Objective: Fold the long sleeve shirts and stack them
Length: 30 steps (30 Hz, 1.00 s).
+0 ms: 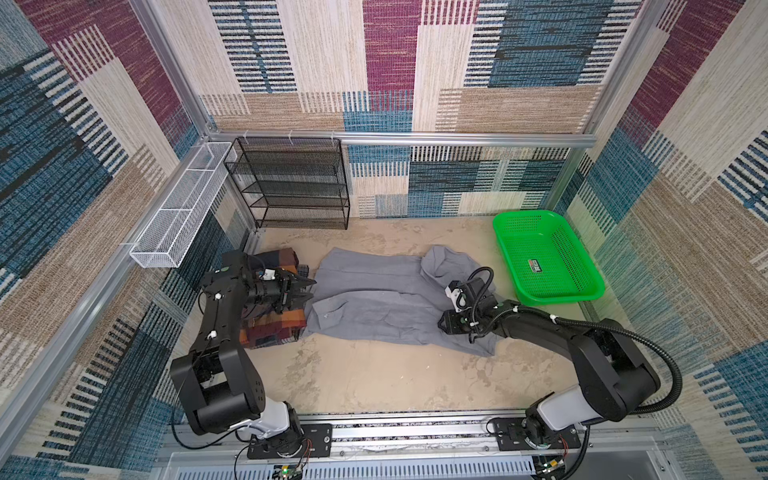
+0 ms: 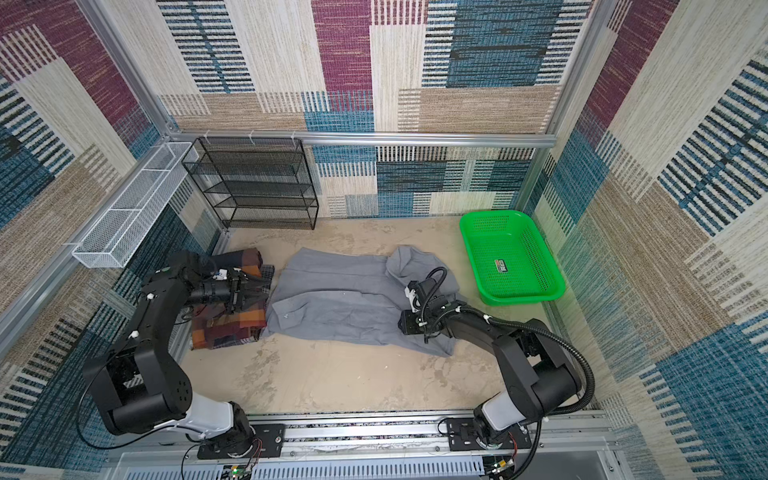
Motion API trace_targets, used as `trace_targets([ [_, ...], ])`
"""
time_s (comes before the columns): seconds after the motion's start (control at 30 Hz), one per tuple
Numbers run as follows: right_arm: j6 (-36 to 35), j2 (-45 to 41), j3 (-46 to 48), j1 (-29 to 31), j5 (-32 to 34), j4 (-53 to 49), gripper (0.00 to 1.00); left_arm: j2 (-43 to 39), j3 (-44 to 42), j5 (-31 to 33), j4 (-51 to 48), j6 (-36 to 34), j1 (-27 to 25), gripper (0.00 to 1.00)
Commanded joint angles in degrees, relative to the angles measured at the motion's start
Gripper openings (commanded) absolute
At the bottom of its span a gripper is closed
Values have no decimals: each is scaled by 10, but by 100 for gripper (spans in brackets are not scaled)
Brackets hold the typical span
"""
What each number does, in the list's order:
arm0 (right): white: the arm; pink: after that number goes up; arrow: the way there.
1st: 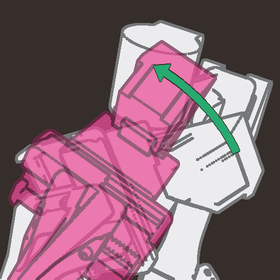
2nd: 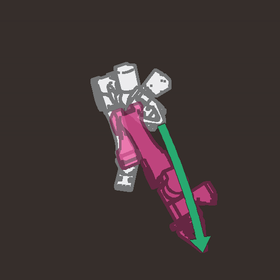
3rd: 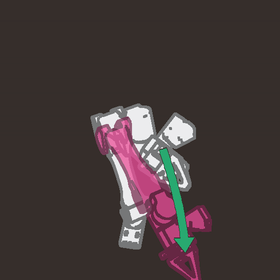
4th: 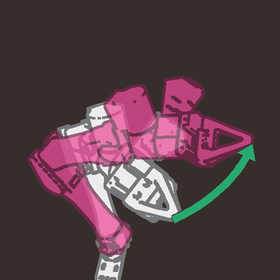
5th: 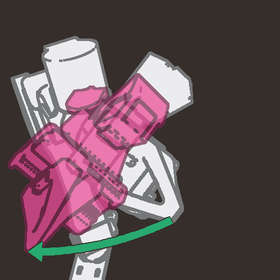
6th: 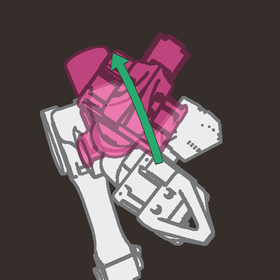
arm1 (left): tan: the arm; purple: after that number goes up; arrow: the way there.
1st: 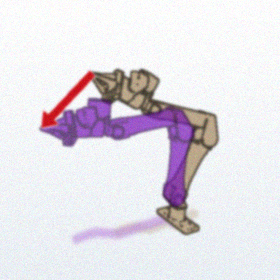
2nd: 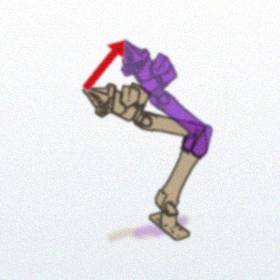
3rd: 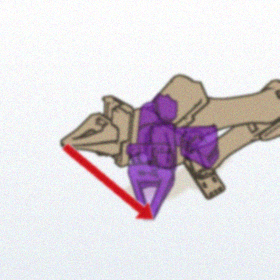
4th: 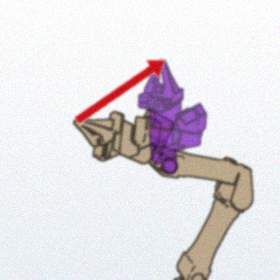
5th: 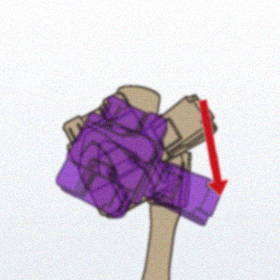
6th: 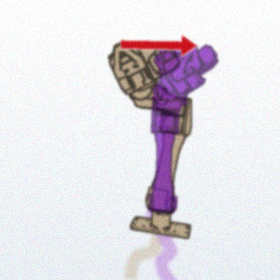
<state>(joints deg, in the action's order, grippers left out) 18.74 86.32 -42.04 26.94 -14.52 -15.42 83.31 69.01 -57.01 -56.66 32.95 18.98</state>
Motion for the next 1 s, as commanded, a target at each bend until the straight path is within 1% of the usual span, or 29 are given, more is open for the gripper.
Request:
trace_targets([
  [0.0, -4, -10, -8, 0, -11, 0, 48, -47, -4, 72, -21, -14, -9, 63],
  [0.03, -3, -15, -10, 0, -10, 0, 49, -57, -6, 81, -21, -18, -17, 68],
  [0.07, -4, -17, -15, 0, -10, -3, 50, -67, -6, 93, -25, -26, -29, 69],
  [0.17, -6, -23, -30, 0, -10, -14, 53, -90, -25, 159, -28, -35, -85, 71],
  [0.23, -7, -31, -39, 1, -9, -19, 53, -101, -63, 197, -22, -20, -116, 70],
  [0.33, -6, -47, -48, 0, -12, -23, 55, -115, -132, 233, 5, -2, -134, 70],
  [0.43, -5, -58, -53, 1, -22, -28, 56, -126, -178, 295, 33, -7, -146, 70],
  [0.5, -4, -64, -53, 1, -30, -26, 56, -118, -188, 317, 48, -9, -155, 70],
  [0.57, -1, -67, -53, 1, -38, -21, 56, -105, -188, 333, 70, -1, -177, 70],
  [0.63, 0, -63, -53, 1, -44, -11, 57, -77, -181, 353, 103, 3, -201, 70],
  [0.73, 4, -46, -57, 2, -56, -4, 57, 0, -142, 346, 119, 2, -214, 70],
  [0.8, 6, -42, -54, 1, -66, 6, 57, 52, -94, 362, 112, -8, -227, 69],
  [0.9, -1, -28, -53, 1, -55, 7, 57, 131, -25, 395, 82, -26, -226, 69],
  [0.97, -8, -14, -52, 1, -47, 3, 57, 174, 12, 398, 70, -38, -225, 69],
])
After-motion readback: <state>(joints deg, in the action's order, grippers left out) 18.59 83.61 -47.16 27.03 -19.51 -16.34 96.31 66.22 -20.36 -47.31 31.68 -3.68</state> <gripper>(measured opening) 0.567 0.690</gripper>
